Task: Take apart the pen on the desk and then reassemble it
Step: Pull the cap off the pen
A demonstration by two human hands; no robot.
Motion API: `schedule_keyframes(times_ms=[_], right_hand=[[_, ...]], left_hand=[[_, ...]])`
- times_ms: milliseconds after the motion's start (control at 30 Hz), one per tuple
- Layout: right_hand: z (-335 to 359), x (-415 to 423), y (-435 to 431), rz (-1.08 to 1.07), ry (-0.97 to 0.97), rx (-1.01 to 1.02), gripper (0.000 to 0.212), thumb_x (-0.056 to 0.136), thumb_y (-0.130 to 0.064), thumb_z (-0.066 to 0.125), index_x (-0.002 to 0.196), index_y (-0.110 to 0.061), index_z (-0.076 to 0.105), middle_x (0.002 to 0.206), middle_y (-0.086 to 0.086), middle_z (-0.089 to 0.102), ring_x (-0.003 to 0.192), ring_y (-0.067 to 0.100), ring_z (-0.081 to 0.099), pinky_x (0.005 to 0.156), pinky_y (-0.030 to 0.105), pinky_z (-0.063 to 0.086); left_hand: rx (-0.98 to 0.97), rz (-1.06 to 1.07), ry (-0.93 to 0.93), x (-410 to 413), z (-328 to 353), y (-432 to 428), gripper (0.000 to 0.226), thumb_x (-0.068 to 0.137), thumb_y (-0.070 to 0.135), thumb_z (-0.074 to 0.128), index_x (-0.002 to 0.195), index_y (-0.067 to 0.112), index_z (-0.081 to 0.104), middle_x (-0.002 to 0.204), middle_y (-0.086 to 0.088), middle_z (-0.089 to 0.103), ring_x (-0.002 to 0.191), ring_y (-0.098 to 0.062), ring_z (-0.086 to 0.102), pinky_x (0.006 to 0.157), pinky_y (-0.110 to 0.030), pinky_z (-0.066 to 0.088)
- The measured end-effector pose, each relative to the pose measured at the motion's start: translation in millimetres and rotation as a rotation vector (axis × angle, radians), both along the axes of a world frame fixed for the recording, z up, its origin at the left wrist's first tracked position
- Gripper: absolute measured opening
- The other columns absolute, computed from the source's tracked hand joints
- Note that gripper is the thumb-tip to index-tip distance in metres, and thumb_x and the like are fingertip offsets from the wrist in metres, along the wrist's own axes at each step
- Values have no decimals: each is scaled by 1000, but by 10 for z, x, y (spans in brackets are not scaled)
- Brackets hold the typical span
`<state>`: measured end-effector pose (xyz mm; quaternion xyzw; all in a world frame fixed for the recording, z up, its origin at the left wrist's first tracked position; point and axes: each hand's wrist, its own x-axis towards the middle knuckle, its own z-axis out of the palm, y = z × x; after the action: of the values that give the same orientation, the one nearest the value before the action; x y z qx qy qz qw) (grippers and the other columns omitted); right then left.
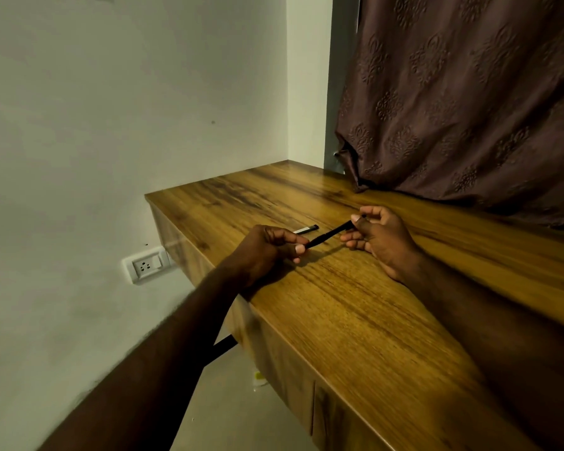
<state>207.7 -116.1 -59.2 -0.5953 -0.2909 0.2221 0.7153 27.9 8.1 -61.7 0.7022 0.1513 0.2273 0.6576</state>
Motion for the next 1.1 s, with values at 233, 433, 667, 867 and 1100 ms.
schedule_keyframes(times_ms=[233, 433, 667, 867, 1100], right_hand=[[44, -214, 48, -15, 55, 64, 47, 93, 1, 57, 132, -14, 35, 93, 14, 61, 54, 13, 69, 59, 31, 61], [7, -214, 77, -139, 4, 76, 66, 91, 3, 58, 142, -25, 27, 125, 23, 52, 70, 21, 72, 60, 30, 59], [-33, -202, 99, -103, -5, 1, 58, 90, -3, 62, 137, -21, 32, 113, 23, 58, 66, 24, 72, 57, 32, 58], [-26, -86, -12, -52, -85, -126, 5, 94, -4, 56, 99, -2, 58, 81, 15, 63, 58, 17, 64, 51, 23, 54], [4, 3, -166, 89, -158, -175, 3, 89, -2, 63, 89, -3, 61, 74, 12, 65, 51, 12, 62, 45, 20, 52]], left_hand=[[358, 35, 150, 30, -56, 13, 6, 86, 12, 66, 84, 8, 70, 60, -6, 58, 46, -12, 50, 43, -21, 39], [360, 18, 239, 28, -13, -102, 16, 84, 20, 69, 97, 11, 67, 88, -11, 72, 74, -18, 70, 67, -31, 58], [677, 120, 279, 65, -23, -124, 18, 84, 36, 68, 77, 19, 67, 70, 1, 69, 60, -8, 64, 59, -26, 52], [891, 480, 219, 46, -145, 46, 14, 82, 27, 64, 88, 16, 72, 78, -3, 71, 70, -18, 67, 60, -24, 49], [1147, 519, 324, 101, -126, -20, 30, 81, 41, 51, 83, 18, 70, 72, 0, 68, 59, -15, 61, 55, -26, 49]])
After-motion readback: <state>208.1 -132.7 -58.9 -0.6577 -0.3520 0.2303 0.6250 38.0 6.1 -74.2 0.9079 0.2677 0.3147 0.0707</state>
